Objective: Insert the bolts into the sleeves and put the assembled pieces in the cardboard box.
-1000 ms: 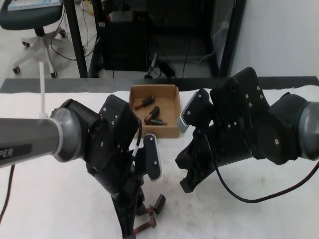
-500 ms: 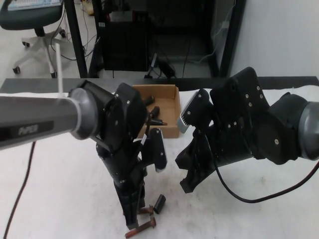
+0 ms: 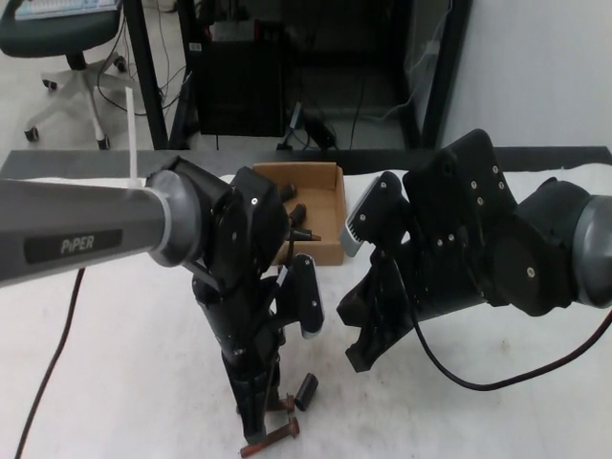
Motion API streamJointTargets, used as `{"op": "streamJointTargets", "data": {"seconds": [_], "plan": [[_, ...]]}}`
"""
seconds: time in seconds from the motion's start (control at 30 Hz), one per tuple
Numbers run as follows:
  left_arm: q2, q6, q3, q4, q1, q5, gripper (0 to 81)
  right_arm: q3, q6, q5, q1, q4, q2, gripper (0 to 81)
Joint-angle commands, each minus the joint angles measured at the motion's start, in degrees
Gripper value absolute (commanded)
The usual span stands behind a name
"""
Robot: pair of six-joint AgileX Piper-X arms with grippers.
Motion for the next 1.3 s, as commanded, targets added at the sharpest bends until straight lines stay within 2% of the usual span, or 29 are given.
{"op": "streamJointTargets", "data": {"seconds": [0.0, 0.2, 1.27], "plan": [[0.3, 0.5, -0.6, 0.6, -1.0, 0.4, 23.6, -0.4, -0.2, -0.1, 0.0, 0.2, -0.4, 0.8], [0.3, 0.9, -0.6, 0.3, -2.4, -0.2, 23.6, -0.4, -0.2, -0.1, 0.0, 0.2, -0.4, 0.8], [6.0, 1.3, -0.6, -3.3, -2.4, -3.1, 23.6, -0.4, -0.2, -0.1, 0.0, 0.2, -0.4, 0.8]]}}
